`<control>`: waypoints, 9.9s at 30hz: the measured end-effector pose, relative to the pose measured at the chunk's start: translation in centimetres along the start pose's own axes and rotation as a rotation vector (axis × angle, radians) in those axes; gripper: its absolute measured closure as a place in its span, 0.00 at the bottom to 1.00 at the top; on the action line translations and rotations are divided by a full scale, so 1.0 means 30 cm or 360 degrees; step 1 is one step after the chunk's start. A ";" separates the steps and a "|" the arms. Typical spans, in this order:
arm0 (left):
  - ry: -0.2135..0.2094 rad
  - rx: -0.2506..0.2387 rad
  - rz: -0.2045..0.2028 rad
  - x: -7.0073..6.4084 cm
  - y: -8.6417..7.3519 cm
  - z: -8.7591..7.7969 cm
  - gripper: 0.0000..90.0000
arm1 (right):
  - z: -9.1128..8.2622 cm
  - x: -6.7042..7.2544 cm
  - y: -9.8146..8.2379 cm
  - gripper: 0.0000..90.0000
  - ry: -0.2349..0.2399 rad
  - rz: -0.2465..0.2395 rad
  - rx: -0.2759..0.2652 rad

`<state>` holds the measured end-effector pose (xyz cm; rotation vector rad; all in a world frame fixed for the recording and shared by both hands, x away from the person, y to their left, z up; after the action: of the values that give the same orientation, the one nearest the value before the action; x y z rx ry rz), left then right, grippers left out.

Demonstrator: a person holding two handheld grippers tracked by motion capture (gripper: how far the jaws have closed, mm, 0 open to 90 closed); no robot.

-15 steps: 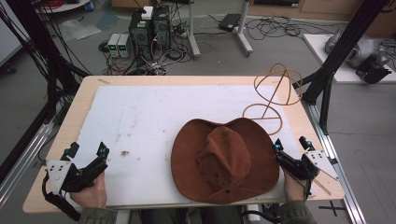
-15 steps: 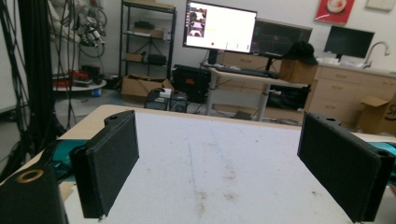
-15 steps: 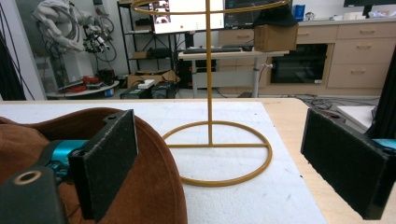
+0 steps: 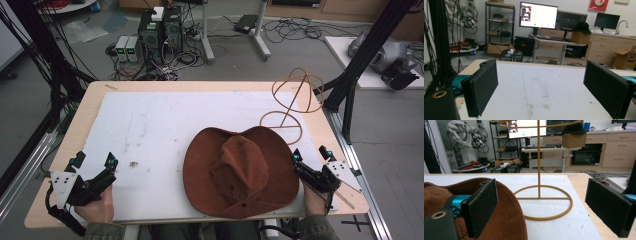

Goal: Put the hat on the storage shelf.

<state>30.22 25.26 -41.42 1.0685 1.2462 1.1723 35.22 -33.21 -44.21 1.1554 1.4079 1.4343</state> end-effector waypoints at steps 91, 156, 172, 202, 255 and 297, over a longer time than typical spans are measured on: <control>-0.1587 0.0715 0.0740 -0.960 -0.236 0.067 0.99 | -0.014 -0.045 -0.003 0.11 0.0021 0.0046 -0.0003; -0.1762 0.0016 -0.0042 -1.392 0.440 0.536 0.99 | 0.018 -0.012 -0.019 0.11 0.0094 0.0064 0.0009; -0.1764 0.0205 0.0124 -1.583 0.281 0.646 0.99 | 0.011 -0.021 -0.021 0.11 0.0110 0.0079 0.0004; -0.1661 0.0387 0.0209 -1.571 0.214 0.680 0.70 | 0.010 -0.017 -0.022 0.11 0.0115 0.0089 0.0013; 0.0097 0.0029 0.0123 0.041 0.036 0.020 0.19 | 0.013 0.001 -0.025 0.11 0.0038 0.0038 0.0003; 0.0053 0.0073 0.0142 0.065 -0.075 0.016 0.19 | -0.008 -0.004 -0.024 0.11 -0.0090 0.0011 0.0003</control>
<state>30.75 26.94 -43.86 1.1527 1.2675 1.2384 34.98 -33.35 -44.93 1.1940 1.3676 1.3950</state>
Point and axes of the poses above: each handheld gripper's, and its own axes: z roughly forward along the jaws, y roughly out of its top, x roughly to its left, the point moved 9 cm from there along z, roughly forward along the jaws, and after that the axes turned 6 degrees about y, right-handed, at the moved point
